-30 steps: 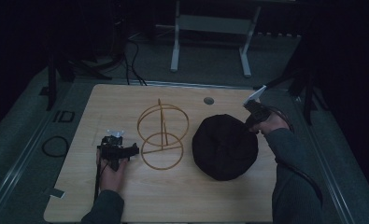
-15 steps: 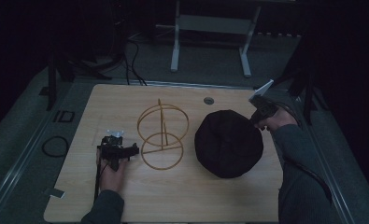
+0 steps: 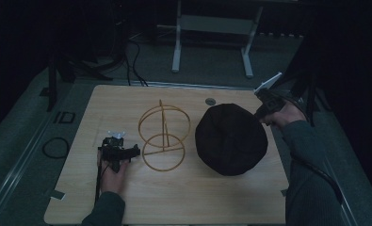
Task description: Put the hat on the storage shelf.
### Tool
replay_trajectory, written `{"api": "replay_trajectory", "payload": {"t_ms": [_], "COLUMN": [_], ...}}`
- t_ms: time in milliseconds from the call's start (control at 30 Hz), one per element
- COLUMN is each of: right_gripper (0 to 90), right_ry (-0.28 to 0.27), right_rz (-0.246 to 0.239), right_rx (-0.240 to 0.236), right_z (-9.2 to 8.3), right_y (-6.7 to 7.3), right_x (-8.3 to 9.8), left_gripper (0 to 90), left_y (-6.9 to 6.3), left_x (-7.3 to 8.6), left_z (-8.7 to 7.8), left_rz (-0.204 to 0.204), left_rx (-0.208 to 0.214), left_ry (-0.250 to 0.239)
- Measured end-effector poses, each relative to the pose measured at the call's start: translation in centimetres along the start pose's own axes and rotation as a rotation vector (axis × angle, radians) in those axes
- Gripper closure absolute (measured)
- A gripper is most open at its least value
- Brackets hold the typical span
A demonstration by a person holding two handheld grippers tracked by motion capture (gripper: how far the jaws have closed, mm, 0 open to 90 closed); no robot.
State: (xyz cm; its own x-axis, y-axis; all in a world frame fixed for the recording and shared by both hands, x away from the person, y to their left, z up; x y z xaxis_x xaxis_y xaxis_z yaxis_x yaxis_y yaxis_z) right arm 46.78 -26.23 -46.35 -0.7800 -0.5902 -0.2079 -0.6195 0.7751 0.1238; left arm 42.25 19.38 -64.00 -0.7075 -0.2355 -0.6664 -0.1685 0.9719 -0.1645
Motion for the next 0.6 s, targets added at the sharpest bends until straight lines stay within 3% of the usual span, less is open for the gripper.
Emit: {"api": "replay_trajectory", "payload": {"t_ms": [233,600], "right_gripper": [78.1,78.2], "right_ry": [-0.010,-0.053], "right_rz": [0.002,0.009], "right_rx": [0.006,-0.024], "right_z": [-1.4,-3.0], "right_y": [-0.1,0.3], "right_x": [0.2,-0.2], "left_gripper": [1.2,1.2], "left_y": [0.0,0.0], "left_x": [0.0,0.0], "left_z": [0.0,0.0], "left_rz": [0.000,0.000], "left_rx": [0.000,-0.001], "left_ry": [0.000,0.001]}}
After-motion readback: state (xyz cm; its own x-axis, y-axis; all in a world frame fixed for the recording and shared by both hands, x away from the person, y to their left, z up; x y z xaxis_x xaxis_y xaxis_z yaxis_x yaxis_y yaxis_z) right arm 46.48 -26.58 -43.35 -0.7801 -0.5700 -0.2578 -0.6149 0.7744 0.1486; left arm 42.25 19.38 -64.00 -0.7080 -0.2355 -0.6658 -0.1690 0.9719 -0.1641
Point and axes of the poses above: each handheld gripper's, and its own axes: z roughly forward along the jaws, x roughly out of its underside, y roughly to its left, the point moved 10 cm from there along z, roughly forward along the jaws, and after that the axes turned 13 degrees about -z, right-handed, at the moved point
